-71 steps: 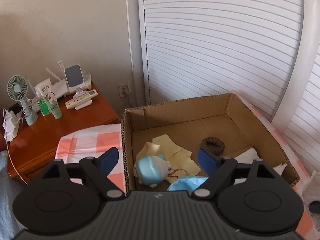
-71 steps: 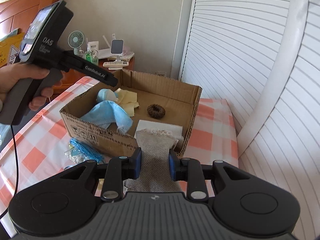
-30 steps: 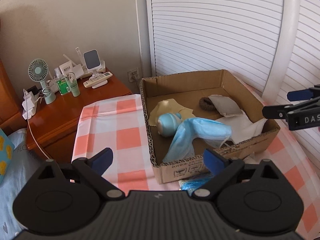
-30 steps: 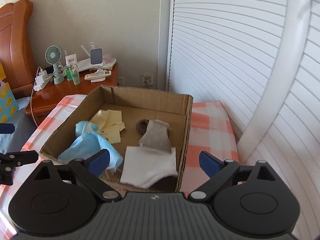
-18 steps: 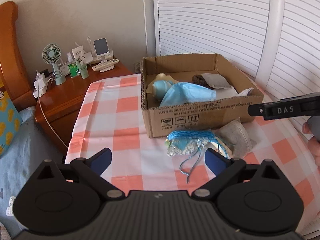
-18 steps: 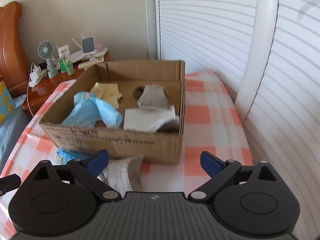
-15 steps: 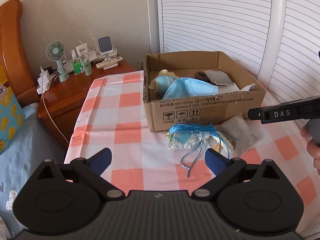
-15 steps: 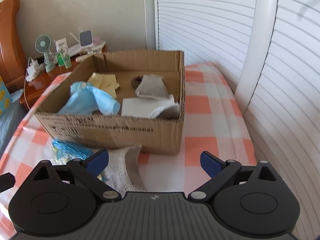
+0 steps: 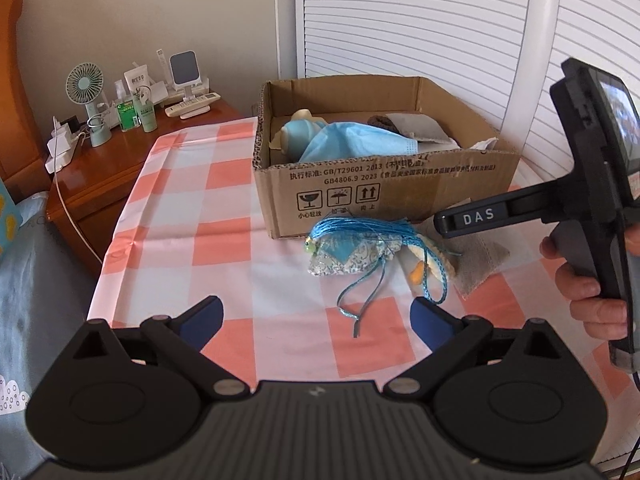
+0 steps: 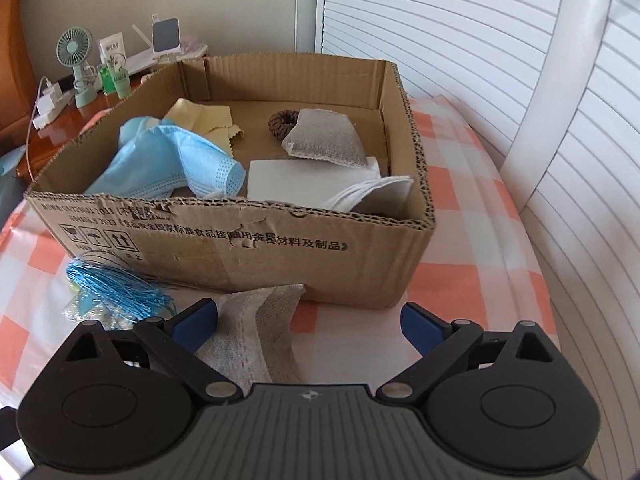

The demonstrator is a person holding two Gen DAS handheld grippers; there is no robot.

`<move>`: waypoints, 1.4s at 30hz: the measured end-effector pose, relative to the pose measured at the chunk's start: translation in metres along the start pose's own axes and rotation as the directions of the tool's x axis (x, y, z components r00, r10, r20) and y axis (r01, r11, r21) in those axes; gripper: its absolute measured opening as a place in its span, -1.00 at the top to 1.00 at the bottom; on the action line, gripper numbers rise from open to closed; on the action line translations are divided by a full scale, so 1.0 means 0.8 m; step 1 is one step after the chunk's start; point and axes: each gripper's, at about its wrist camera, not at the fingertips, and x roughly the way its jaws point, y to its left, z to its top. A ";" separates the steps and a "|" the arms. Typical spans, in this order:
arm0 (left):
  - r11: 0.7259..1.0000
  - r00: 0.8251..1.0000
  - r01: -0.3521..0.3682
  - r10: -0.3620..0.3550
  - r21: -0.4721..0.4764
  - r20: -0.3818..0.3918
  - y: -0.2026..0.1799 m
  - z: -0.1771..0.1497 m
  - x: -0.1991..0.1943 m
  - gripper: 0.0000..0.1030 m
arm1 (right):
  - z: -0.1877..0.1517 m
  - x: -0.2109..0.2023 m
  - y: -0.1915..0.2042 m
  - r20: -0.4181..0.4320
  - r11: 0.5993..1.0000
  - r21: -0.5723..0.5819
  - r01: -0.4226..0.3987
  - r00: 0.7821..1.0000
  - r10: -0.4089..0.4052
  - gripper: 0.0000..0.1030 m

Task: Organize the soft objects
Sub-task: 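Move the right tool to the second grey sachet on the sheet, then move the left tool toward the cream ring scrunchie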

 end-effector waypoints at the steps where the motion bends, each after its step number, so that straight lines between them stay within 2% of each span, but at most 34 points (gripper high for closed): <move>1: 1.000 1.000 0.000 0.000 0.002 -0.005 0.000 0.000 0.002 -0.93 | -0.001 0.003 0.001 -0.002 1.000 -0.006 0.008 1.000 -0.008 -0.94; 8: 1.000 1.000 -0.002 0.002 0.006 -0.030 -0.004 -0.001 0.015 -0.93 | -0.013 0.000 -0.021 -0.002 0.999 0.014 0.037 0.999 -0.037 -0.96; 17: 0.999 0.999 0.023 -0.022 0.035 -0.029 -0.021 0.003 0.020 -0.94 | -0.048 -0.025 -0.060 -0.018 0.996 0.059 0.073 0.997 -0.072 -1.00; 23: 0.997 0.999 0.054 -0.054 0.052 -0.007 -0.034 0.006 0.020 -0.98 | -0.070 -0.035 -0.075 -0.022 0.994 0.107 0.018 1.000 -0.015 -1.00; 31: 0.990 0.995 0.096 -0.098 0.098 0.009 -0.056 0.011 0.024 -0.99 | -0.090 -0.051 -0.071 0.006 0.999 0.030 -0.031 1.000 0.031 -1.00; 38: 0.991 0.996 0.068 -0.074 0.119 0.051 -0.066 0.022 0.036 -0.98 | -0.102 -0.059 -0.075 0.024 0.996 -0.007 -0.083 0.996 0.084 -1.00; 42: 0.985 0.992 0.084 -0.097 0.154 0.080 -0.078 0.030 0.039 -0.93 | -0.103 -0.058 -0.077 0.030 0.996 -0.010 -0.094 0.995 0.094 -1.00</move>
